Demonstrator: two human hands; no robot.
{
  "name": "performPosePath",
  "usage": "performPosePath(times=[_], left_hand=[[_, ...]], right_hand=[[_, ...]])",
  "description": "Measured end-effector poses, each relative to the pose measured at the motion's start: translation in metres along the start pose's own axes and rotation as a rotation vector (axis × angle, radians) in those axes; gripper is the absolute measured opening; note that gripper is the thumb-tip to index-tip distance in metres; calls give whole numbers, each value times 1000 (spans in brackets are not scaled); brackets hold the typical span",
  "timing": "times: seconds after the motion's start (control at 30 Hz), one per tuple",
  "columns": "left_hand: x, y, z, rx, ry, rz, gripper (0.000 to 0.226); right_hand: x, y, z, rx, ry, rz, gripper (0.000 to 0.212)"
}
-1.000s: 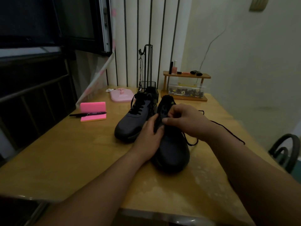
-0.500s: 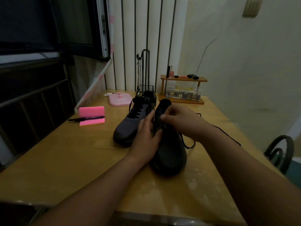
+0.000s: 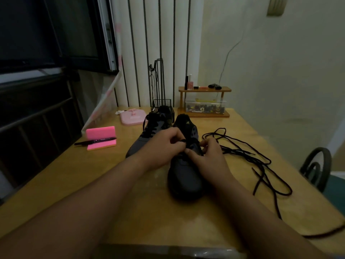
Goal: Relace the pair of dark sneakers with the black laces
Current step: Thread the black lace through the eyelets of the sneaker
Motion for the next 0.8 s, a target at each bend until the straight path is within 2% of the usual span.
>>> performPosePath(times=[0.07,0.17,0.23,0.3,0.4,0.43,0.47,0.5,0.57,0.63,0.67,0.73,0.8], left_hand=[[2,-1,-2,62,32,88,12],[6,-5,1,133,-189,156,24],[8,-9,1,143,-231,169,24],[10,-9,4,84,-21,172,27],[23,-1,11,-39,628,148,34],[29,3,13,-57,734,162,32],[37,7,13,-50,710,201,31],[44,10,11,-17,589,258,33],[47,13,8,69,233,334,42],[33,11,5,105,-33,280,42],[25,8,6,93,-89,220,38],[15,5,12,35,-5,148,34],[16,1,27,-124,349,114,32]], right_hand=[[-3,0,-1,-22,-10,8,58],[-9,0,-4,-24,-48,13,59],[-14,-1,-7,-15,-81,-1,59],[-16,-1,-8,-3,-124,-18,58],[-17,0,-9,22,-174,-38,58],[-17,0,-9,18,-169,-28,58],[-16,1,-9,11,-163,-19,58],[-16,1,-8,3,-165,-17,58],[-18,1,-9,-8,-182,-18,57],[-18,1,-9,-13,-185,-13,57],[-19,1,-9,-12,-187,-13,57],[-20,0,-9,-12,-195,-13,57],[-20,0,-10,-8,-193,-15,57]])
Point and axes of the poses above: each hand's wrist, its own y-axis away from the middle knuckle, its own z-axis out of the back of the hand, x = y × z, the point moved 6 cm from there along -y, towards the middle knuckle, and after that the axes turned 6 degrees about -z, right-handed, at the moved point
